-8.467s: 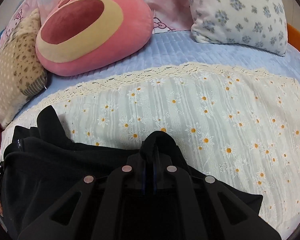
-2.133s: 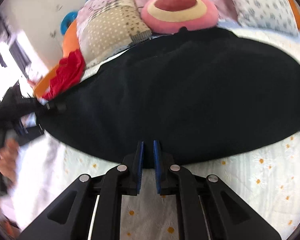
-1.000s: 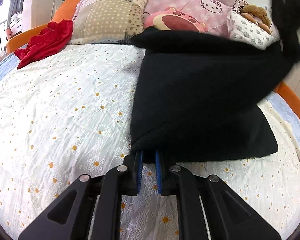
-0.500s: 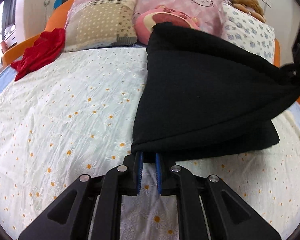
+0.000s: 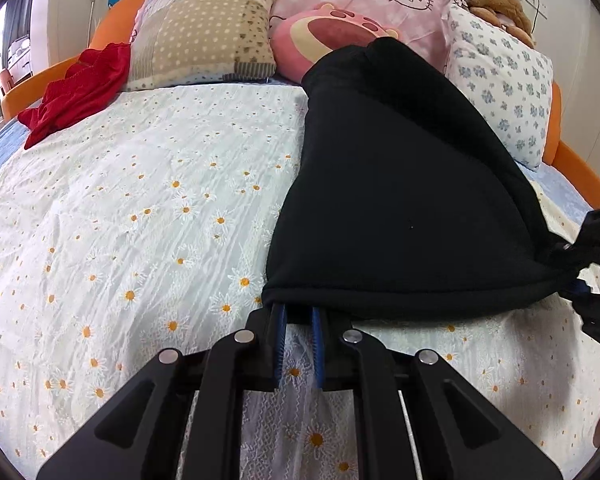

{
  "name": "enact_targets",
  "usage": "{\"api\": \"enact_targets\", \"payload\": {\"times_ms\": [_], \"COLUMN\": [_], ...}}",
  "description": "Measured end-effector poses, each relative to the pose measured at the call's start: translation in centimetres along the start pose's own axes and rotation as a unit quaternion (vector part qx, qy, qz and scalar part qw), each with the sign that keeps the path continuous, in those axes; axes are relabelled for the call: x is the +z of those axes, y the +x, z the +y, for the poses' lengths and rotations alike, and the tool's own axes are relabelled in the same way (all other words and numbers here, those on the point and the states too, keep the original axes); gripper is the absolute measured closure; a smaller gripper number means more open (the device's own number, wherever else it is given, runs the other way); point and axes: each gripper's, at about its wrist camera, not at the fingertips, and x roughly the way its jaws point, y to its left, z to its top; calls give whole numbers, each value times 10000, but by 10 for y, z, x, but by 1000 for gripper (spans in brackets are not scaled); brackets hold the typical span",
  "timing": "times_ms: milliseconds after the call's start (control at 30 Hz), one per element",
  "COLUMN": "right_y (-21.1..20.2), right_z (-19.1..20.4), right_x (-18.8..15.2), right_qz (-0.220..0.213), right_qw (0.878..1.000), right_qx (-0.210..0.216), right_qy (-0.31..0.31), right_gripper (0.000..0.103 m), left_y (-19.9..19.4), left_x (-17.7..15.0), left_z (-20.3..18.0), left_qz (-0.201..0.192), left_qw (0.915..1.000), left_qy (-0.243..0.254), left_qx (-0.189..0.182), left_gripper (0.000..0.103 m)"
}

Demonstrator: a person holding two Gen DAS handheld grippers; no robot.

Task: Fold large clothes
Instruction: 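Open both grippers and release the folded jacket, then press the folded black jacket flat with both open grippers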

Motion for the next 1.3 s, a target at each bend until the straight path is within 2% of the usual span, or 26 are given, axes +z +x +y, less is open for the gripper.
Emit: {"api": "enact_targets", "payload": {"times_ms": [67,133,167,200,300,367,433,467,567,667,733,767,800,833,967,1033,1100,1200,1300], "right_y": [0,0,0,0,-5,-9,-14,-17,-33,-50,-60,-62,-63,-63,-63,-63,-63,-60,-45], "right_z": [-1,-1,-1,-3,-15,-29,-51,-62,-105,-160,-198,-209,-220,-228,-240,-246,-249,-246,-245], "right_x": [-1,0,0,0,-2,-6,-14,-17,-28,-32,-27,-23,-16,-7,19,31,40,53,60], "right_qz": [9,23,23,22,82,225,352,351,257,77,-120,-161,-192,-179,-163,-167,-235,-271,-110], "right_qw": [10000,10000,10000,9999,9986,9950,9902,9887,9896,9844,9762,9733,9706,9701,9765,9748,9711,9714,9740], "right_qx": [40,57,73,109,504,956,1317,1415,1254,1188,1217,1277,1365,1424,1344,1438,1642,1750,1720], "right_qy": [27,32,38,58,147,184,307,355,652,1296,1791,1902,1975,1959,1679,1699,1717,1584,1473], "right_gripper": [91,91,91,90,90,88,68,68,68,67,68,68,70,79,82,82,82,82,82], "left_y": [-10,-25,-31,-41,-77,-103,-130,-140,-144,-110,-80,-59,-48,-36,1,9,16,39,45], "left_x": [-1,-2,-2,-1,-8,-14,-24,-30,-51,-83,-96,-106,-112,-118,-134,-138,-146,-150,-151], "left_z": [19,47,54,67,100,128,166,183,221,242,240,234,229,223,194,189,183,175,167], "left_qz": [-96,-189,-215,-248,-511,-817,-1221,-1382,-1578,-1435,-1230,-1102,-1033,-940,-864,-926,-989,-738,-838], "left_qw": [9975,9858,9814,9736,9500,9381,9326,9308,9289,9357,9379,9364,9355,9363,9445,9428,9368,9377,9399], "left_qy": [-412,-879,-974,-1136,-1575,-1829,-2042,-2137,-2375,-2668,-2765,-2830,-2870,-2898,-2841,-2894,-3030,-2992,-2951], "left_qx": [-566,-1419,-1637,-1964,-2647,-2825,-2713,-2623,-2364,-1809,-1695,-1760,-1782,-1748,-1406,-1370,-1443,-1605,-1502], "left_gripper": [56,39,35,30,27,19,12,10,9,9,9,9,9,9,9,9,10,10,10]}}
